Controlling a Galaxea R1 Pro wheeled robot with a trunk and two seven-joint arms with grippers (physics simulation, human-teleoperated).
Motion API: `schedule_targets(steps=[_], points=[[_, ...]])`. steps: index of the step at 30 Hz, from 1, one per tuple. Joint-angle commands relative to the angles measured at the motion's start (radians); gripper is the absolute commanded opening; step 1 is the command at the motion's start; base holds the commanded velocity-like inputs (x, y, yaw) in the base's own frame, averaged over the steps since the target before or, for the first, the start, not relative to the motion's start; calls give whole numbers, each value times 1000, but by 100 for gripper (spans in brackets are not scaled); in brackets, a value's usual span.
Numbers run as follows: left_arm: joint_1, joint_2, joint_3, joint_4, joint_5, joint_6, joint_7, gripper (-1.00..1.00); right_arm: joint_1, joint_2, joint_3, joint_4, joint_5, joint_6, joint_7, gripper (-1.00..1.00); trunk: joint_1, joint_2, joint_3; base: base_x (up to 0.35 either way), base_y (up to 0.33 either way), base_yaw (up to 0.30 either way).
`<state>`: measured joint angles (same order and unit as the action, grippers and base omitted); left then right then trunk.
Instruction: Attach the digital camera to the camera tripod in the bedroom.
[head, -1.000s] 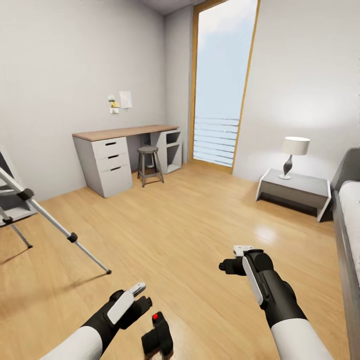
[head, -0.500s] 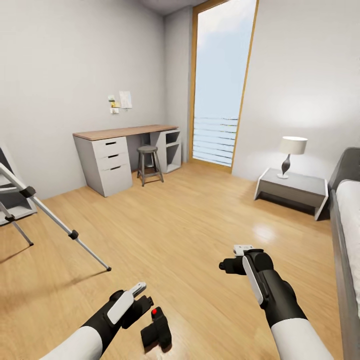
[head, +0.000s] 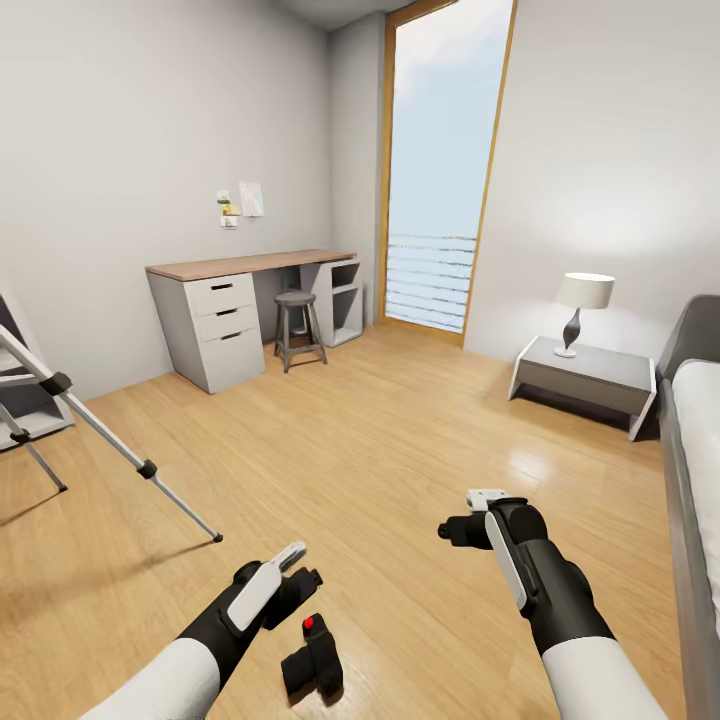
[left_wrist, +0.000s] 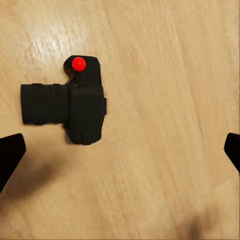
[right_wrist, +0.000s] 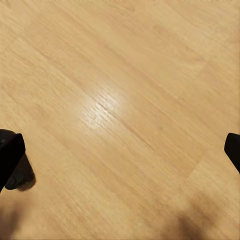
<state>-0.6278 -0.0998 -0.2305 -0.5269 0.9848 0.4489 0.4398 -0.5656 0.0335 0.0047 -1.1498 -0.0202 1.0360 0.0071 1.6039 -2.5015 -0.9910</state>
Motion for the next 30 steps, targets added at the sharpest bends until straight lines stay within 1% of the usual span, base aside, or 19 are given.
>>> schedule_targets(steps=[1,4,5,8,9,12,13,17,18,20,21,24,25,27,28,30], points=[[-2,-7,-6,-20,8,0,16,100,-1,0,0,-2,-1,4,1,100,0,-1,-5,-1,-1,0],[-4,-23,-12,-66,3,-3,43,100,0,0,0,-9,-1,5,1,100,2,-1,-16,0,0,0],[-4,-23,-12,-66,3,-3,43,100,0,0,0,-9,-1,5,1,100,2,-2,-20,0,0,0],[-5,-37,-35,-93,-1,-16,75,100,4,-1,1,-32,-2,8,1,100,3,-2,-32,0,0,0],[-5,-37,-35,-93,-1,-16,75,100,4,-1,1,-32,-2,8,1,100,4,-3,-36,0,0,0],[-6,-51,-83,-106,-3,-66,114,100,11,-1,2,-78,-2,11,1,100,5,-3,-47,0,0,0],[-6,-51,-83,-106,-3,-66,114,100,11,-1,2,-78,-2,11,1,100,6,-3,-51,0,0,0],[-7,-63,-182,-114,-2,-161,182,100,33,-3,2,-165,-3,11,2,100,7,-4,-67,0,0,0],[-7,-63,-182,-114,-2,-161,182,100,33,-3,2,-165,-3,11,2,100,8,-5,-71,0,0,0],[-8,-65,-222,-117,1,-197,217,100,44,-4,0,-215,-4,11,4,100,9,-5,-78,0,0,0],[-8,-65,-222,-117,1,-197,217,100,44,-4,0,-215,-4,11,4,100,9,-5,-82,0,0,0],[-8,-68,-257,-119,4,-231,258,100,56,-5,-1,-283,-8,11,8,100,11,-6,-94,0,0,0],[-8,-68,-257,-119,4,-231,258,100,56,-5,-1,-283,-8,11,8,100,11,-6,-98,0,0,0],[-9,-69,-272,-119,3,-250,274,100,73,-5,0,-324,-10,11,9,100,12,-7,-105,0,0,0],[-9,-69,-272,-119,3,-250,274,100,73,-5,0,-324,-10,11,9,100,12,-7,-109,0,0,0],[-9,-69,-283,-120,0,-267,285,100,94,-5,1,-357,-12,11,11,100,13,-7,-117,0,0,0]])
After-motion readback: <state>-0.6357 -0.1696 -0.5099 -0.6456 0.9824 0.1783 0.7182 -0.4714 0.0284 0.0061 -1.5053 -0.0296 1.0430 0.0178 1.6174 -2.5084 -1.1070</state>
